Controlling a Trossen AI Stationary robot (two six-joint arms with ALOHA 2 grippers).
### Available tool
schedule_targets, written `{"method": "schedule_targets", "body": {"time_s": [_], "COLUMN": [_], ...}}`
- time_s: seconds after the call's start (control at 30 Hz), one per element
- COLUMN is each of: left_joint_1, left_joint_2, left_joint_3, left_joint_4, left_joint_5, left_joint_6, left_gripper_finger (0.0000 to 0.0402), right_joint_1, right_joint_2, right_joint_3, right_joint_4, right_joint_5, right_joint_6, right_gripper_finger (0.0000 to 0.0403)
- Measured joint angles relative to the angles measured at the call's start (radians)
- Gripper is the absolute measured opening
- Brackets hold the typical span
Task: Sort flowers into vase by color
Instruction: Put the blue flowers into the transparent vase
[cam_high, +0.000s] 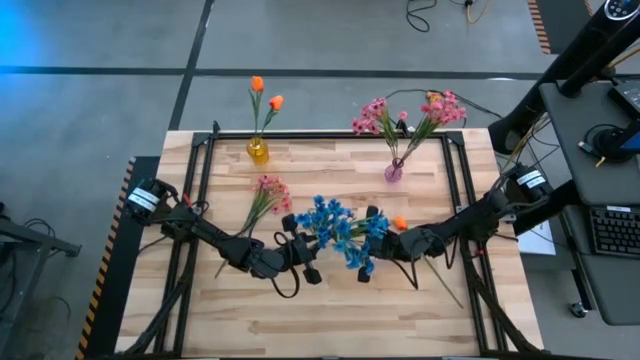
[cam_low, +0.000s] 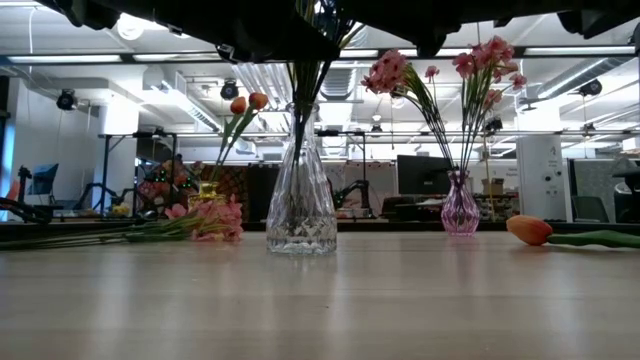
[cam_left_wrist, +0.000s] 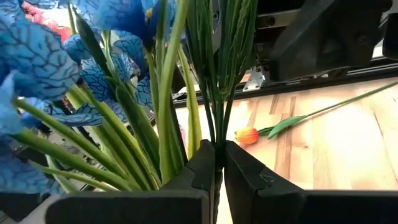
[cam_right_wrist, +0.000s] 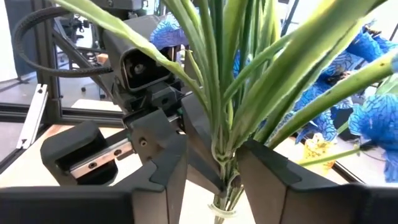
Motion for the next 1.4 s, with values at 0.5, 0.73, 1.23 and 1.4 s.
{"method": "schedule_targets", "body": {"time_s": [0.5,0.73,1.23,1.4], "left_joint_1": [-0.001,-0.017,-0.051,-0.051], "left_joint_2": [0.0,0.0,-0.002,-0.003], "left_joint_3": [0.0,0.0,0.0,0.0], "left_joint_4": [-0.002,-0.003,-0.005,-0.005], "left_joint_5": [0.0,0.0,-0.043,-0.02], "left_joint_6": [-0.002,-0.002,0.046,0.059], "left_gripper_finger": [0.0026,0.0066,0.0143,0.0151], "right_joint_1": [-0.017,-0.017,-0.017,-0.017], "right_joint_2": [0.0,0.0,0.0,0.0], "right_joint_3": [0.0,0.0,0.0,0.0], "right_joint_4": [-0.004,-0.006,-0.008,-0.008], "right_joint_5": [0.0,-0.001,0.004,0.003], "right_joint_6": [0.006,0.006,0.006,0.005], "right_gripper_finger": [0.0058,0.003,0.0029,0.0029]}}
